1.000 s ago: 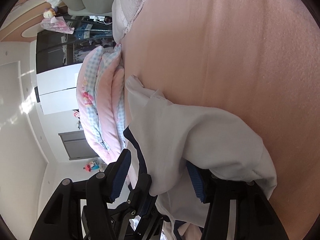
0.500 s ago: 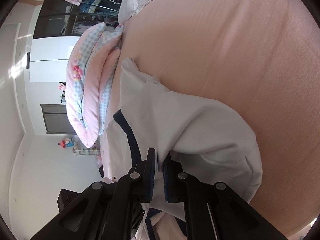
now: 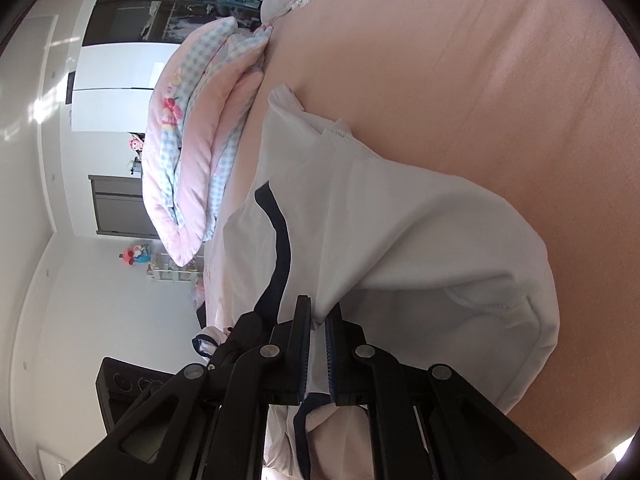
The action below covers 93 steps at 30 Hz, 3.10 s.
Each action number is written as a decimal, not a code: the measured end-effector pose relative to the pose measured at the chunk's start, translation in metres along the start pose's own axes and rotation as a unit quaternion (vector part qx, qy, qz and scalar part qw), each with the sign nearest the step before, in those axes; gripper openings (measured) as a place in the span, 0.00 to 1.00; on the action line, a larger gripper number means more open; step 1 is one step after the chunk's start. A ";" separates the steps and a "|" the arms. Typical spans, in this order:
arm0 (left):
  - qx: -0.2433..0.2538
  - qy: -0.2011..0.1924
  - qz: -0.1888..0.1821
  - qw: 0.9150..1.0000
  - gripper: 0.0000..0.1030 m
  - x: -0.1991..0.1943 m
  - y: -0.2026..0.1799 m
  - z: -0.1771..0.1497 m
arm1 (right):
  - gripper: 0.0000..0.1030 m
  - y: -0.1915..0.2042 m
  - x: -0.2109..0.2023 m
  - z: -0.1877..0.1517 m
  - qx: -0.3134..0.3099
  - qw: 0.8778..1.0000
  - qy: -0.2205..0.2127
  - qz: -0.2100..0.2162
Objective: Fold clothes
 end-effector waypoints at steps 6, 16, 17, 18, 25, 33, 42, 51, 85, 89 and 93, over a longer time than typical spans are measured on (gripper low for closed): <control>0.038 0.002 0.024 0.999 0.06 -0.011 -0.006 -0.001 | 0.05 0.014 -0.001 -0.008 -0.053 0.998 0.000 -0.019; 0.172 -0.022 0.141 0.975 0.83 -0.052 -0.027 -0.009 | 0.68 0.042 -0.019 -0.024 -0.125 0.992 -0.018 -0.011; 0.185 -0.037 0.147 0.971 0.87 -0.059 -0.029 -0.009 | 0.72 0.045 -0.022 -0.025 -0.128 0.991 -0.028 -0.001; 0.188 -0.047 0.141 0.971 0.87 -0.065 -0.029 -0.009 | 0.73 0.048 -0.024 -0.026 -0.130 0.991 -0.029 0.009; 0.154 -0.056 0.116 0.980 0.87 -0.093 -0.024 -0.005 | 0.75 0.062 -0.022 -0.037 -0.154 0.988 -0.018 0.023; 0.148 -0.079 0.149 0.974 0.87 -0.124 -0.020 -0.008 | 0.75 0.076 -0.015 -0.052 -0.207 0.978 -0.006 -0.005; 0.183 -0.112 0.248 0.945 0.87 -0.170 0.006 -0.026 | 0.75 0.104 -0.016 -0.043 -0.173 0.983 -0.028 0.046; 0.194 -0.074 0.278 0.938 0.87 -0.159 0.035 -0.040 | 0.75 0.112 -0.010 -0.050 -0.264 0.962 -0.038 -0.052; 0.372 0.056 0.360 0.854 0.87 -0.113 0.043 -0.083 | 0.75 0.085 -0.058 -0.082 -0.575 0.771 -0.018 -0.273; 0.400 0.063 0.372 0.835 0.87 -0.111 0.046 -0.089 | 0.75 0.073 -0.059 -0.090 -0.612 0.736 -0.015 -0.291; 0.457 0.072 0.394 0.794 0.87 -0.102 0.046 -0.099 | 0.74 0.062 -0.063 -0.095 -0.643 0.700 -0.018 -0.310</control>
Point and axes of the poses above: each gripper's, at about its wrist camera, not at the fingertips, and x roughly the way its jaws point, y to its left, z to its top, the point moved 3 cm from there along x, roughly the way its jaws point, and after that the axes turned 5 degrees about -z, right-handed, at the moved point
